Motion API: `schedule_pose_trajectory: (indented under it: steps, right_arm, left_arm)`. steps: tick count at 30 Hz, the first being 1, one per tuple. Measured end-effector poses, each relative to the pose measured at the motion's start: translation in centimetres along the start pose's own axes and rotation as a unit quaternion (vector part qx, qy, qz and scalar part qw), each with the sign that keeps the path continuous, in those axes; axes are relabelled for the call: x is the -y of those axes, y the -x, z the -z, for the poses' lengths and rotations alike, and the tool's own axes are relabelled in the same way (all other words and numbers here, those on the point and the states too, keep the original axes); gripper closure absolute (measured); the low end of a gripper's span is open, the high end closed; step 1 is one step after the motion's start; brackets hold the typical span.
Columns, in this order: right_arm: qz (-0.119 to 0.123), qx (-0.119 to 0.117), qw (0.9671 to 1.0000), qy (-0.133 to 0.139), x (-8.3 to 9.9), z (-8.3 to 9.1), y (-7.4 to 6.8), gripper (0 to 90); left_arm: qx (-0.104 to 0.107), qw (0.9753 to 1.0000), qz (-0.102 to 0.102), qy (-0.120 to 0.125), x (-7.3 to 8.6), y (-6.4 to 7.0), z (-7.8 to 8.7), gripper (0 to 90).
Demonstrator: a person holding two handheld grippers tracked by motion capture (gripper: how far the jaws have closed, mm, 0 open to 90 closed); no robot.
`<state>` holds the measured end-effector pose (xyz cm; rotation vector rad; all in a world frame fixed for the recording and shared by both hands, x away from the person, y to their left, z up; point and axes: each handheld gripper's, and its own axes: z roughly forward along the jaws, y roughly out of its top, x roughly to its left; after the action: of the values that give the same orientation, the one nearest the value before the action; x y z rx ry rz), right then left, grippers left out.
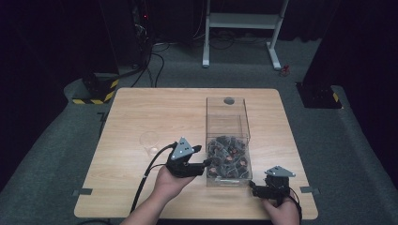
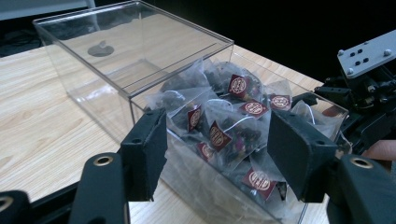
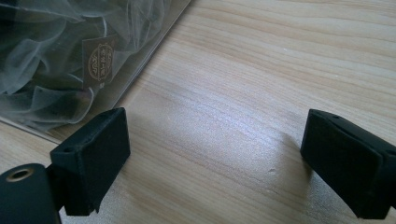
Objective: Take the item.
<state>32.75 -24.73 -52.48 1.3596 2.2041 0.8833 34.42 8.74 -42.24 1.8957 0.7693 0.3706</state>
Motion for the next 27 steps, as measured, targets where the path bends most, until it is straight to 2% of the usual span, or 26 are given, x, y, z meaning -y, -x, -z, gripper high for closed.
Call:
schedule_pose_trajectory:
  steps: [10,17,22,27]
  right_arm:
    - [0.0,0.0,1.0,0.0,0.0,0.0,0.0,7.8]
    - [0.001,0.0,1.0,0.001,0.0,0.0,0.0,7.8]
    - [-0.002,-0.002,1.0,0.0,0.0,0.0,-0.1,7.8]
    - [0.0,-0.003,1.0,0.0,0.0,0.0,-0.1,7.8]
  left_arm:
    - [0.005,1.0,0.006,-0.003,-0.4,0.5,-1.4,41.7]
    - [0.007,1.0,-0.001,-0.005,-0.9,0.8,-2.1,41.8]
    - [0.009,0.9999,0.002,-0.008,-1.0,1.0,-2.9,41.0]
    - [0.003,0.9999,0.001,-0.013,-0.9,1.0,-3.4,39.9]
